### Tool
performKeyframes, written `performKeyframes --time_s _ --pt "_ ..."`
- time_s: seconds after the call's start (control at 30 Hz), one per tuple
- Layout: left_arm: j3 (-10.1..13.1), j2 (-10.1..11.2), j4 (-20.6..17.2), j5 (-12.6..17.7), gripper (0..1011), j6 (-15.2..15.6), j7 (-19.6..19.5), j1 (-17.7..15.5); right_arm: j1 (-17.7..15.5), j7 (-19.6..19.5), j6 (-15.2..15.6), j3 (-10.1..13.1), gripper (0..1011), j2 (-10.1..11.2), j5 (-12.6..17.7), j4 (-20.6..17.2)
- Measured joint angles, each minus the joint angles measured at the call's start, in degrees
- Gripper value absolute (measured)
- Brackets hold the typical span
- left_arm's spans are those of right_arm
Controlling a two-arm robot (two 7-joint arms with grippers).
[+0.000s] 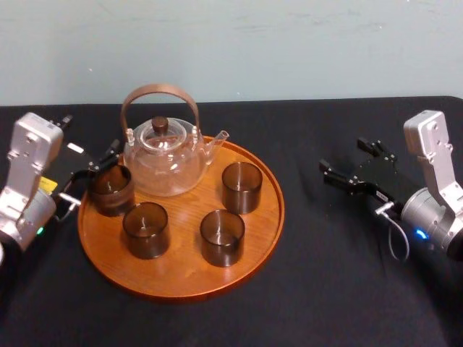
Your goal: Pick up the glass from the table and place it on the tray.
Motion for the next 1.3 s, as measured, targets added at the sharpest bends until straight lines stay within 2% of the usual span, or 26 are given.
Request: performKeyframes --time_s 0.13,1.3 --pt "0.0 0.0 0.0 0.0 1001 0.0 0.0 0.0 0.0 0.4 -0.1 0.4 1002 -0.6 -0.3 0.6" --pt "0.0 0.0 0.0 0.0 1001 0.0 0.0 0.0 0.0 0.3 -0.1 0.2 1002 -0.4 -0.2 0.4"
